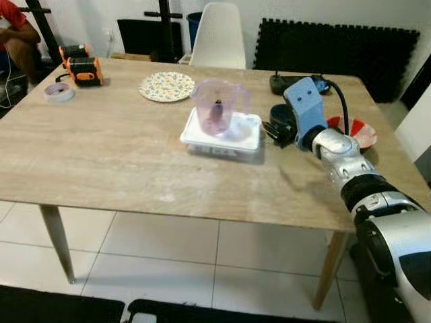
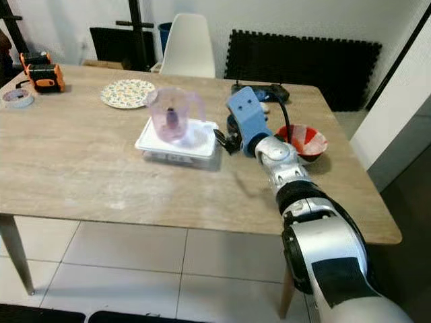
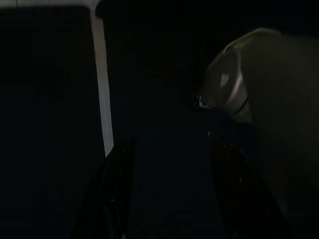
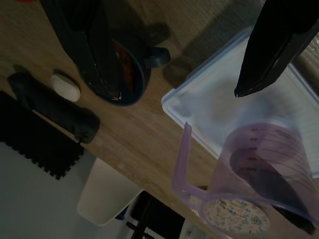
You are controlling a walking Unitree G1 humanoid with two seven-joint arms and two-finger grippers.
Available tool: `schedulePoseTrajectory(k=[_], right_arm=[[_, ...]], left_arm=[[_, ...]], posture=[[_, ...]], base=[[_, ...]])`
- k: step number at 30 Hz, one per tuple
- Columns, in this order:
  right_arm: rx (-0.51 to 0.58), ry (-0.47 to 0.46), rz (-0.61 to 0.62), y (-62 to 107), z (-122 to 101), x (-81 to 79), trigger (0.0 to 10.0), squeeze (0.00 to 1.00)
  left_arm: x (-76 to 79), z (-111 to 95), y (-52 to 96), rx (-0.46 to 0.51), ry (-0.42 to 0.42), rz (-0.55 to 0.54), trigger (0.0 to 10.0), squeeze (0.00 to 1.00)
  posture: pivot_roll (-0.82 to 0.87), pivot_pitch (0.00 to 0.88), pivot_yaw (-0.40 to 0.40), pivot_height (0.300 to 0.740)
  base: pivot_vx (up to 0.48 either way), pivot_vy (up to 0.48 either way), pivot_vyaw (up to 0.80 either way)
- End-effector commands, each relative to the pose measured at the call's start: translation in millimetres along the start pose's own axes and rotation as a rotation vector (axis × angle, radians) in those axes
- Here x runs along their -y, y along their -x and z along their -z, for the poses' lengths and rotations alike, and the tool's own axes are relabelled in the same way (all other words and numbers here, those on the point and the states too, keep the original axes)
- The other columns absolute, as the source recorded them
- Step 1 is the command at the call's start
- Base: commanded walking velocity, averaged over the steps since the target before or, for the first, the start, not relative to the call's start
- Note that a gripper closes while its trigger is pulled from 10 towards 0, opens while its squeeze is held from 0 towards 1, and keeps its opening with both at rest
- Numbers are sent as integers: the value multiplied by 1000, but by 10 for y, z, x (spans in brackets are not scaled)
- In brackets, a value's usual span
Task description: Restocking fridge
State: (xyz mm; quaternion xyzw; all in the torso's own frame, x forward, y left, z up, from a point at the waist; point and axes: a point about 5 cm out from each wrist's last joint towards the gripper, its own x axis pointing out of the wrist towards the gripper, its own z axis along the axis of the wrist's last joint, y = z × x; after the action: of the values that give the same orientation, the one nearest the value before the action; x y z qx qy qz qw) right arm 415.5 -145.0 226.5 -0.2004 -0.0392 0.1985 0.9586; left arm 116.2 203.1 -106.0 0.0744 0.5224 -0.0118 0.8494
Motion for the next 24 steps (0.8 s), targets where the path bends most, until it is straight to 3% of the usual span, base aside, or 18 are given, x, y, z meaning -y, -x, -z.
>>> schedulePoseTrajectory(k=[1, 8, 12, 21, 24], right_arm=[[-29, 20, 45, 69, 58, 152, 10000, 0], [-93, 148, 72, 154, 168, 262, 10000, 0], [-101, 158, 72, 166, 188, 271, 10000, 0], [-173, 224, 13, 185, 274, 242, 10000, 0], [-222, 260, -38, 170, 345, 145, 10000, 0]], left_arm=[[36, 45, 4, -25, -19, 14, 10000, 0], [32, -80, -23, -2, -26, 15, 10000, 0], [36, -84, -24, -1, -27, 13, 10000, 0], [53, -87, -27, -1, -6, 3, 10000, 0], [56, -67, -23, -3, -4, 1, 10000, 0]], posture=[[-13, 37, -84, 740], [-35, 18, -75, 740], [-36, 17, -76, 740], [-37, 19, -86, 740], [-36, 26, -91, 740]], base=[[0, -472, 0], [0, -472, 0], [0, -437, 0], [0, 0, 0], [0, 0, 0]])
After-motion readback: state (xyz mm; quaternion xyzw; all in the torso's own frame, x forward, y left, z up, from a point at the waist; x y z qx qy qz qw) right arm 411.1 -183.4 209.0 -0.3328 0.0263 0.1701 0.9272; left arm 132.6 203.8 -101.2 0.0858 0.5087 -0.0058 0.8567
